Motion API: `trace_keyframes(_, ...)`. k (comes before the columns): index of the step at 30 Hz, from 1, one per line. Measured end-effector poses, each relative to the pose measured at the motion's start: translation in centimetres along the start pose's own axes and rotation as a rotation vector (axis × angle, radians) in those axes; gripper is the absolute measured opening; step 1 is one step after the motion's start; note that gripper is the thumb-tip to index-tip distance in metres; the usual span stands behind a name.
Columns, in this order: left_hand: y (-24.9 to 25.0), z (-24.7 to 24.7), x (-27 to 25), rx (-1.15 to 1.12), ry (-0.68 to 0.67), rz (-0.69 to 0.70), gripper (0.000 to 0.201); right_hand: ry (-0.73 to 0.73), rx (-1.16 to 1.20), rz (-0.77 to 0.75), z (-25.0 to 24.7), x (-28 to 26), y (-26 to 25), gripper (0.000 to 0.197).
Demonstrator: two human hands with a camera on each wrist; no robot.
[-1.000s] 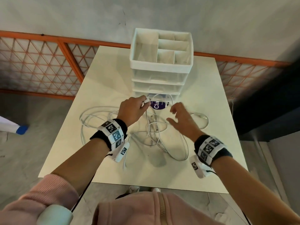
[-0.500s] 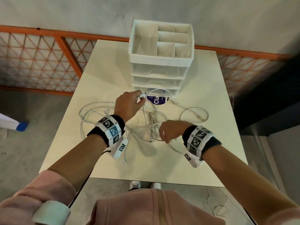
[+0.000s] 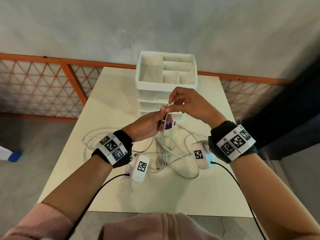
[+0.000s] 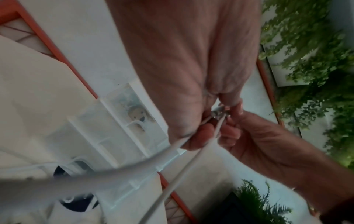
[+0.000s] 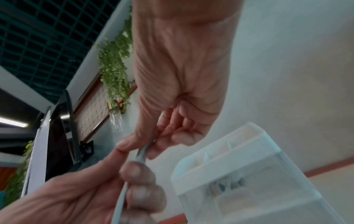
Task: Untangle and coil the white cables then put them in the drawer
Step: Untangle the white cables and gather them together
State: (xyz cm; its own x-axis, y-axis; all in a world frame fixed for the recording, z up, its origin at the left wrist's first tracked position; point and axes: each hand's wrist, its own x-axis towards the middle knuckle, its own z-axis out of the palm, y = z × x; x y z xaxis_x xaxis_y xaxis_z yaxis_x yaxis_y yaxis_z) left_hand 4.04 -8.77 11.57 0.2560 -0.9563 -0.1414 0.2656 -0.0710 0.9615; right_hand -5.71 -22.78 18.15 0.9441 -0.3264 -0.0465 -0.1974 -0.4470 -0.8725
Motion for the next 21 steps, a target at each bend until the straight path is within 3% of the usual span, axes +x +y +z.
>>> trace_keyframes(3, 0.5, -0.1, -0.3, -0.002, 0.073, 0.080, 0.037, 0.030, 0.074, 0.032, 0.6, -0.1, 1.4, 0.043)
trace_keyframes(5, 0.9, -0.3, -0.4, -0.020, 0.088, 0.115, 0.041, -0.112, 0.172, 0.095, 1.7, -0.3, 2.3, 0.061)
trace_keyframes(7, 1.7, -0.1, -0.7, -0.067, 0.053, 0.143, 0.040, -0.306, 0.101, 0.100, 3.8, -0.2, 2.9, 0.071)
trace_keyframes(9, 2.5, 0.3, -0.8, -0.096, 0.023, 0.192, 0.042, -0.445, 0.062, 0.053, 6.1, 0.0, 3.3, 0.059)
trace_keyframes(11, 3.3, 0.5, -1.2, -0.097, 0.027, 0.269, 0.040, -0.475, 0.095, 0.003, 7.6, 0.0, 3.6, 0.026)
trace_keyframes(12, 3.7, 0.4, -1.4, -0.106, 0.041, 0.292, 0.040, -0.459, 0.124, 0.001, 7.7, -0.1, 3.9, 0.020)
trace_keyframes(14, 4.4, -0.3, -2.0, -0.137, 0.104, 0.307, 0.040, -0.412, 0.124, 0.029, 7.0, -0.2, 5.0, 0.018)
trace_keyframes(17, 5.1, -2.1, -3.2, -0.093, 0.290, 0.343, 0.044, -0.386, -0.174, 0.090, 4.9, -0.3, 8.6, 0.020)
trace_keyframes(19, 5.4, -3.3, -4.1, 0.009, 0.406, 0.386, 0.044, -0.391, -0.355, 0.193, 3.0, -1.0, 10.8, 0.029)
trace_keyframes(21, 5.3, -4.4, -4.9, 0.192, 0.484, 0.400, 0.046, -0.350, -0.366, 0.267, 1.6, -2.1, 11.7, 0.035)
